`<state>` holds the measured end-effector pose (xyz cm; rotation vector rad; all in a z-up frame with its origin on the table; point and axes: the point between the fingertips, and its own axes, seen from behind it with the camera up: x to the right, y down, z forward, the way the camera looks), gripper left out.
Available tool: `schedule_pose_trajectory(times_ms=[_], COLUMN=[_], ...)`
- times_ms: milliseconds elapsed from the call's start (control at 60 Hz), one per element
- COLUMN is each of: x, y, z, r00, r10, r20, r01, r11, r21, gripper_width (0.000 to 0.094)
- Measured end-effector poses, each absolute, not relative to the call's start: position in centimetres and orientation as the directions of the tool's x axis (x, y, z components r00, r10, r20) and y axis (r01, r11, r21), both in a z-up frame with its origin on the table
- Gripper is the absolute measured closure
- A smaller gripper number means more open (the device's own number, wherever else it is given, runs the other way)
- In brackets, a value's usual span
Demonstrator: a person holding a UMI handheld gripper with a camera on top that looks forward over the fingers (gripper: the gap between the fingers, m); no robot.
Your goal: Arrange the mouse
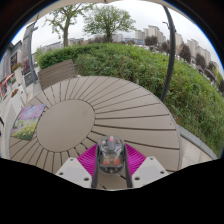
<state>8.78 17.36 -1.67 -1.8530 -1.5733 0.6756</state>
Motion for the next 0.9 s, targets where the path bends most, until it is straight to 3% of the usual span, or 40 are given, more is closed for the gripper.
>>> schedule_pose_trajectory(times_ms=[200,317,433,533,667,783,900], x=[5.7,2.0,-1.4,-3.9,-6.6,-7.2,-6.7], y=[13.7,6.5,-2.2,-9.8,-19.0,-22.8,-23.8], z=[4.7,9.5,11.4,10.6,6.6,1.5,-1.6], r00=[0.162,0.112,0.066,0.038,0.018,0.012,0.023], r10=[0.987,0.993,0.995,0.997,0.997,0.999,0.999], r20=[-0.001,-0.038,-0.079,-0.072,-0.077,-0.044,-0.022], r01=[0.634,0.595,0.589,0.597,0.625,0.665,0.697], r11=[-0.105,-0.097,-0.103,-0.08,-0.071,-0.041,-0.032], r21=[-0.766,-0.798,-0.802,-0.798,-0.777,-0.746,-0.716], gripper_width=[0.0565,0.0566,0.0566,0.0565,0.0565,0.056,0.0466])
